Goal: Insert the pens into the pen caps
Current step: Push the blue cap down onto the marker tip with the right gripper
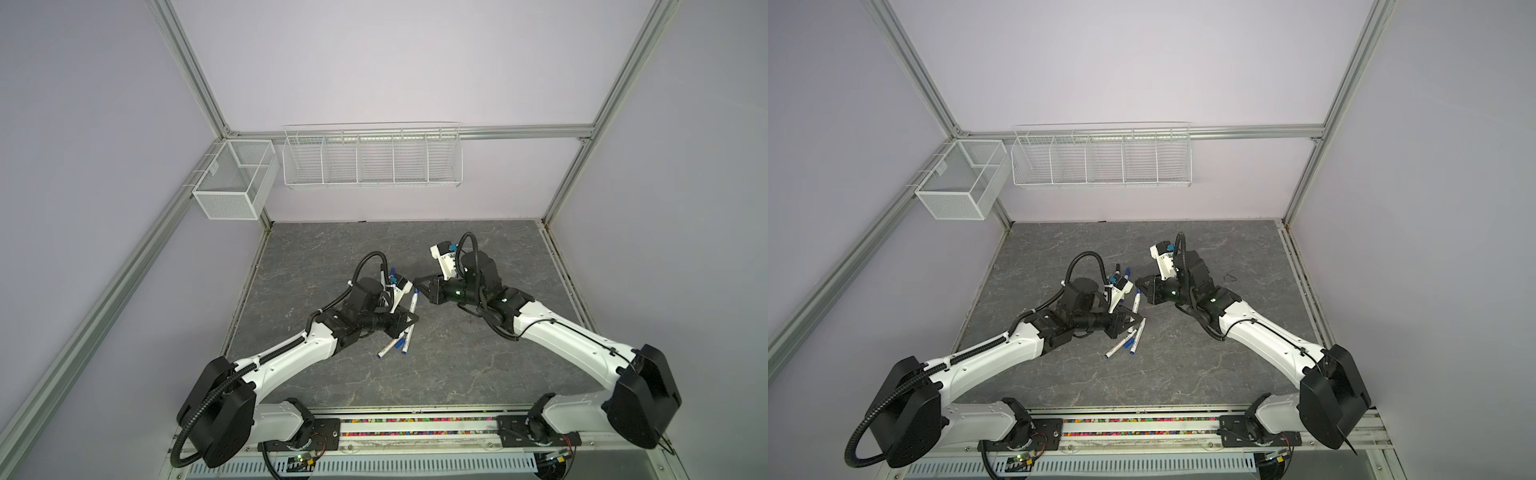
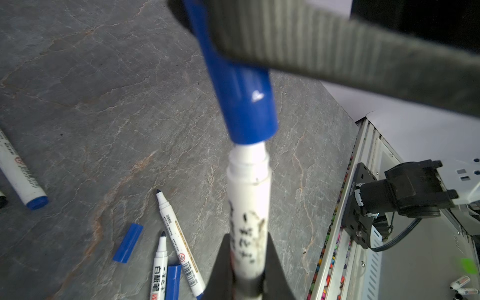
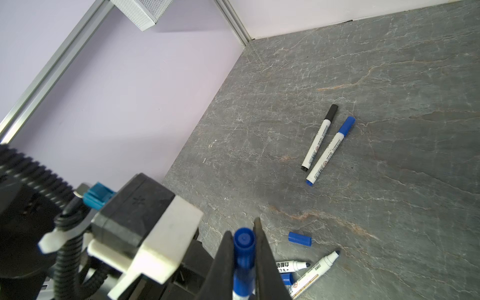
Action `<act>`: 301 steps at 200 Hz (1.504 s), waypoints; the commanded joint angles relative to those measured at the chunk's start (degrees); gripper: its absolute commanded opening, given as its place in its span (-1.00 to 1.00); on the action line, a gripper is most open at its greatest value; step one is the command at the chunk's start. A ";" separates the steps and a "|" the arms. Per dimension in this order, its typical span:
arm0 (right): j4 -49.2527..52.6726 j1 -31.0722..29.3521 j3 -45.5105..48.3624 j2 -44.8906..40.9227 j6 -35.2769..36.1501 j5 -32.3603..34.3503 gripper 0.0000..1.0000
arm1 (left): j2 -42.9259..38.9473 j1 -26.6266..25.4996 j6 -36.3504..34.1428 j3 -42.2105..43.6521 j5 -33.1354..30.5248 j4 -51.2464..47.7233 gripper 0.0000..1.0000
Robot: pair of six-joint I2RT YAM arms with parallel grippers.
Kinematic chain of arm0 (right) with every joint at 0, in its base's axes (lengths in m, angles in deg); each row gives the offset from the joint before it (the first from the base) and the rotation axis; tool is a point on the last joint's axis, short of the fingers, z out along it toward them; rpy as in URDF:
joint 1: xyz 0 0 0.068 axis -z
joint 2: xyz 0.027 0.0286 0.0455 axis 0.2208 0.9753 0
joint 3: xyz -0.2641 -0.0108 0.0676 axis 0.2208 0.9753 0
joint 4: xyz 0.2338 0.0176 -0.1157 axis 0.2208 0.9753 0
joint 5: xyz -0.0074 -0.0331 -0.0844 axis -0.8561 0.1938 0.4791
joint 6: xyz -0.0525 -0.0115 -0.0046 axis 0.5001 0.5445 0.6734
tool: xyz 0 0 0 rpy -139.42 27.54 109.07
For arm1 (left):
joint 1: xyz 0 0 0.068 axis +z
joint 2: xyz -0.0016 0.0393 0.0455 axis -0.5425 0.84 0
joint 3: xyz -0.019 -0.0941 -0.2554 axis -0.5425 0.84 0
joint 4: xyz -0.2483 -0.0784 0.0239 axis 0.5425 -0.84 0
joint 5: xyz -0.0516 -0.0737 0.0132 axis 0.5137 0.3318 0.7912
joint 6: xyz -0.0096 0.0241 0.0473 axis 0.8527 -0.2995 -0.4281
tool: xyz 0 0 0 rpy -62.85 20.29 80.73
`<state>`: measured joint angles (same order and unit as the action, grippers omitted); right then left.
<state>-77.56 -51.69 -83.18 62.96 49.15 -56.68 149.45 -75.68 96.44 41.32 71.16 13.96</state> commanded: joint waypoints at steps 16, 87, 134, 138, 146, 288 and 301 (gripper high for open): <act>1.77 -0.43 0.93 -2.13 0.91 -0.61 -0.86 | -0.09 0.03 -0.71 0.00 -0.41 1.96 -1.00; 2.55 -0.38 3.42 -4.39 -1.26 -10.46 -0.87 | 0.23 0.20 1.12 -1.19 -0.61 8.04 -1.00; 14.01 0.12 1.66 -6.34 4.02 -18.13 -0.85 | 1.13 0.64 0.67 -2.71 -1.25 10.41 -1.00; 14.85 0.21 1.63 -6.34 4.33 -18.71 -0.85 | 1.34 0.64 0.60 -2.95 -1.26 10.42 -1.00; 16.11 0.27 1.82 -6.34 4.93 -20.15 -0.85 | 1.65 0.78 0.34 -3.39 -1.10 10.42 -1.00; 30.42 -3.92 5.05 -5.10 12.24 -23.26 -0.85 | 3.23 2.98 0.05 -7.92 -1.62 11.76 -1.00; 31.20 -5.20 6.19 -3.89 12.33 -21.63 -0.86 | 3.50 5.03 3.79 -8.09 -0.45 16.25 -1.00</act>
<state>-65.98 -50.07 -81.70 57.70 58.95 -66.64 152.46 -76.86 91.94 39.09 78.24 11.32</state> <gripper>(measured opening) 0.132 0.108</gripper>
